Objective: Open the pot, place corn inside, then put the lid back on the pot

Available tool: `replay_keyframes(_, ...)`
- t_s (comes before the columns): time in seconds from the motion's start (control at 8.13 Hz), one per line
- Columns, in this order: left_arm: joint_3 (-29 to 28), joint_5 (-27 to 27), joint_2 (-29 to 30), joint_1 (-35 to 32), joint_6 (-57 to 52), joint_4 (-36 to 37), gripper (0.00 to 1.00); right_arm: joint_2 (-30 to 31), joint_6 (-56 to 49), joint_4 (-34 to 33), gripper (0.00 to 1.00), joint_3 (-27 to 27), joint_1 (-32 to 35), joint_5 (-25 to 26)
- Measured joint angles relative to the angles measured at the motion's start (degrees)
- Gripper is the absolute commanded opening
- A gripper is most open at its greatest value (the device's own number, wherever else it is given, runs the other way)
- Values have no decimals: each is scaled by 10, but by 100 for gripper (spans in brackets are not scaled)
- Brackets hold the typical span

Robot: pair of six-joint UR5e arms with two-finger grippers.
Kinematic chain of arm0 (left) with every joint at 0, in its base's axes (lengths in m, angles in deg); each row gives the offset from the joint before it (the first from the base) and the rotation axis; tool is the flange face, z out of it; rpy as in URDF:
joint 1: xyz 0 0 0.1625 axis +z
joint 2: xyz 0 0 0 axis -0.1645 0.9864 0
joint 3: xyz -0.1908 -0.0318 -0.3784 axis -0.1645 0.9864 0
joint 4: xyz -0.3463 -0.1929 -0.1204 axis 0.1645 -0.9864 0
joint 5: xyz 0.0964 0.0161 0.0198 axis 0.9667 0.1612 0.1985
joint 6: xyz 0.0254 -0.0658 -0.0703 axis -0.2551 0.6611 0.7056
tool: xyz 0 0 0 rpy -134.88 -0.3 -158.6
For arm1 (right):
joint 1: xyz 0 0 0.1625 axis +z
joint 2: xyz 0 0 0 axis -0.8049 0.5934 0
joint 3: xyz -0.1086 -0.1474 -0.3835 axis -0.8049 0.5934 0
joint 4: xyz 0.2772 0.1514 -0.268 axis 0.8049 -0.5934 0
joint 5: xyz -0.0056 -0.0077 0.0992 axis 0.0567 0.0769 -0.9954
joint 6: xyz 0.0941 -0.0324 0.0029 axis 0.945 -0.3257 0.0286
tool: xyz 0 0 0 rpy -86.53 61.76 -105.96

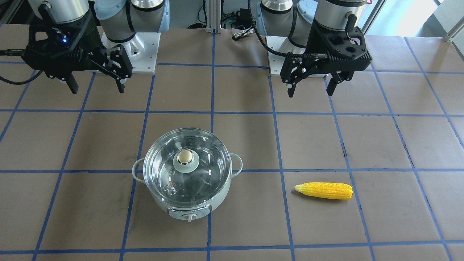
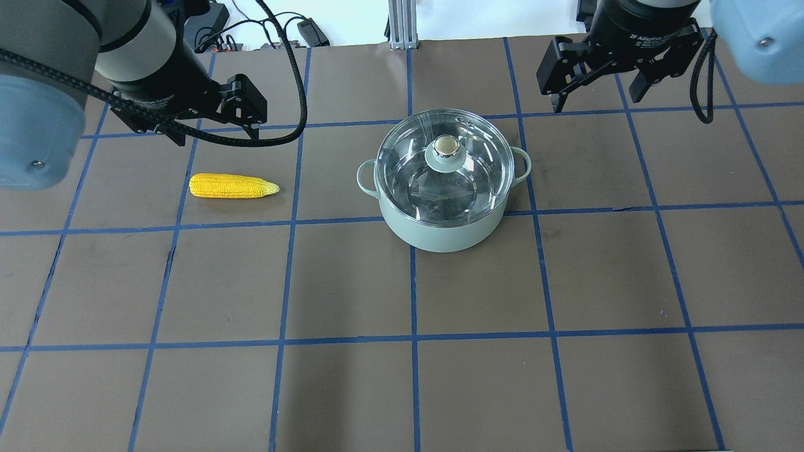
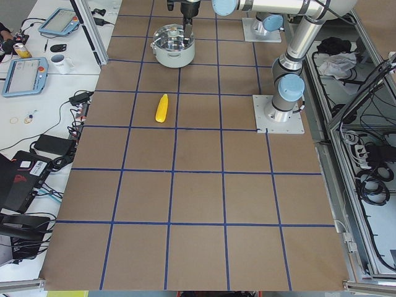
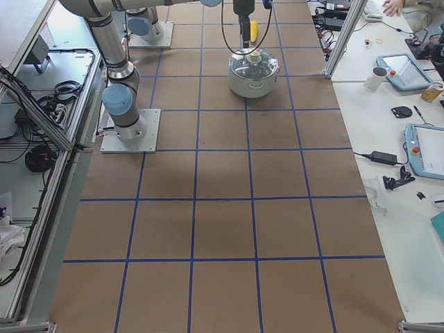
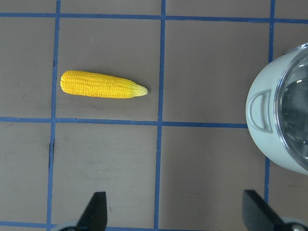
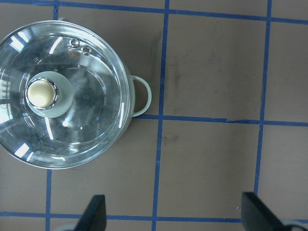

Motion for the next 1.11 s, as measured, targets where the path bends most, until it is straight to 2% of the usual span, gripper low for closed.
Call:
replay_keyframes(0.37,-1,-4,0,3,-13,8,100,1,0,9,100,0,0,-12)
replay_keyframes(0.49,0,-5,3,9,6,33,100,1,0,7,100,1,0,-22)
replay_keyframes(0.74,6,-3,17,34,117,91,100,-1,1,2,100,5,-2,-29)
replay_keyframes(1.11,8,-4,82,108,316,103,100,-10,4,-6,100,5,-2,-30)
